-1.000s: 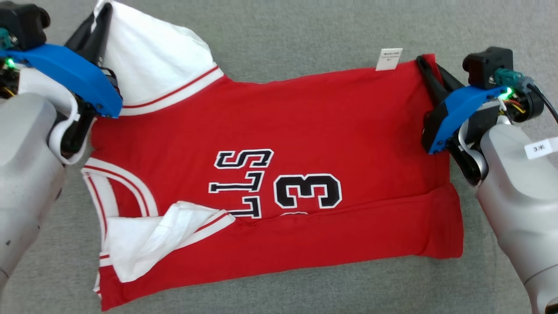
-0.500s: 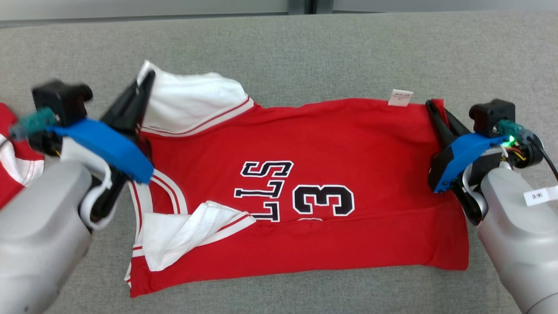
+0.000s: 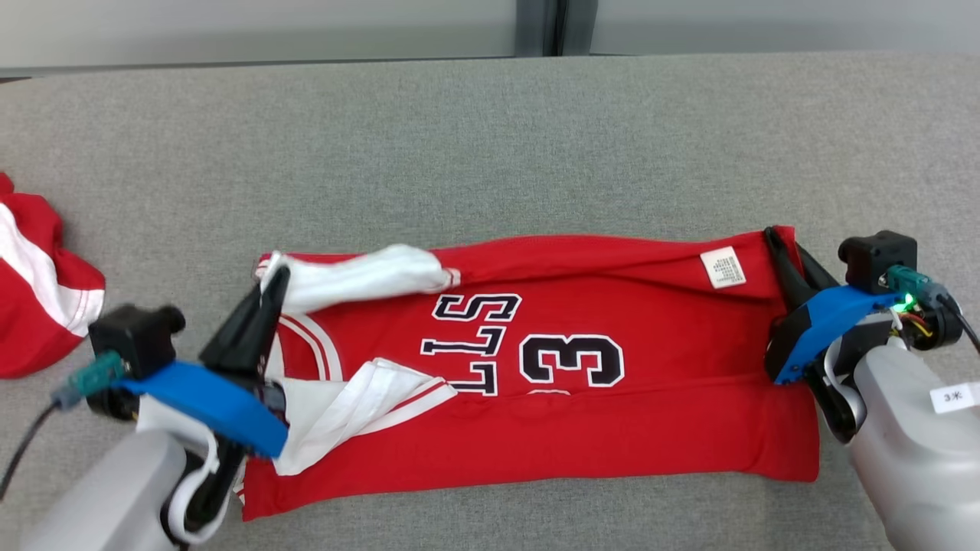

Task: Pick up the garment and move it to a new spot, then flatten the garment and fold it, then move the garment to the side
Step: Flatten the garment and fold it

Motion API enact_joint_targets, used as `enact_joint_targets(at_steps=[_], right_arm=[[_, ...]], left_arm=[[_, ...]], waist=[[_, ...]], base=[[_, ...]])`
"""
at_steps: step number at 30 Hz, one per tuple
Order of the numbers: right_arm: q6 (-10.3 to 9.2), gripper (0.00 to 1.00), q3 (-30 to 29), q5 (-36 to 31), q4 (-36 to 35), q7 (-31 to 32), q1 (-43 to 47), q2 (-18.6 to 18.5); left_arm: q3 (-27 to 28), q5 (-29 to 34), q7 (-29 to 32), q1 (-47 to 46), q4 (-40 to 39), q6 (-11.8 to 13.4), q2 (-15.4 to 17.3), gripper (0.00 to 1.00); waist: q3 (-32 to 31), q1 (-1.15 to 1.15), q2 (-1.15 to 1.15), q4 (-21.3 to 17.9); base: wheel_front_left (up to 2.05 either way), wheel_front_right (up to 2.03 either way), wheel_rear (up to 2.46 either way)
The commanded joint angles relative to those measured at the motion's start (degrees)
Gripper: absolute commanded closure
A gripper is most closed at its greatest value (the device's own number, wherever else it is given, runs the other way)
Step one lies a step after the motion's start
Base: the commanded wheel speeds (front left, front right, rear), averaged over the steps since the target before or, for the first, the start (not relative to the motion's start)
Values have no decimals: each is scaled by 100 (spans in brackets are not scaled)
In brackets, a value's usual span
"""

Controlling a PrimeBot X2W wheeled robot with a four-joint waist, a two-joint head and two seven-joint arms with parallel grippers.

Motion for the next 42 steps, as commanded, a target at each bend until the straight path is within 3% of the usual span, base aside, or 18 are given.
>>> enact_joint_targets(at_steps=[1, 16, 17, 18, 19, 32, 35, 42], right_arm=[[1, 100, -33, 25, -26, -33, 139, 10], [1, 100, -757, -13, -1011, -48, 1594, 91], [1, 63, -788, -33, -1097, -49, 1684, 104], [1, 0, -825, -34, -1200, -48, 1767, 124], [1, 0, -857, -43, -1279, -49, 1860, 130], [1, 0, -1391, -103, -2490, -49, 2372, 84], [1, 0, -1477, -179, -2370, 95, 2239, 142], [1, 0, -1532, -370, -1495, 494, 2063, 359]], left_arm=[[99, 33, -24, 179, -61, 38, -17, 100], [861, 359, -24, 1616, -301, 206, -474, 100], [918, 405, -24, 1662, -285, 223, -512, 100], [1009, 493, -24, 1694, -274, 251, -542, 67], [1086, 608, -24, 1726, -262, 279, -566, 0], [3002, 2226, -23, 2301, -853, 442, -1383, 0], [3697, 2943, -23, 2443, -1104, 417, -1791, 0], [4455, 4042, -23, 2576, -1079, 105, -2341, 0]], waist=[[-36, 0, 0, 0], [-410, 0, 0, 27], [-429, 0, 0, 21], [-450, 0, 0, 15], [-471, 0, 0, 11], [-615, 0, 0, -14], [-647, 0, 0, 28], [-648, 0, 0, 206]], base=[[0, 0, 0], [0, 0, 0], [0, 0, 0], [0, 0, 0], [0, 0, 0], [0, 0, 0], [0, 0, 0], [0, 0, 0]])
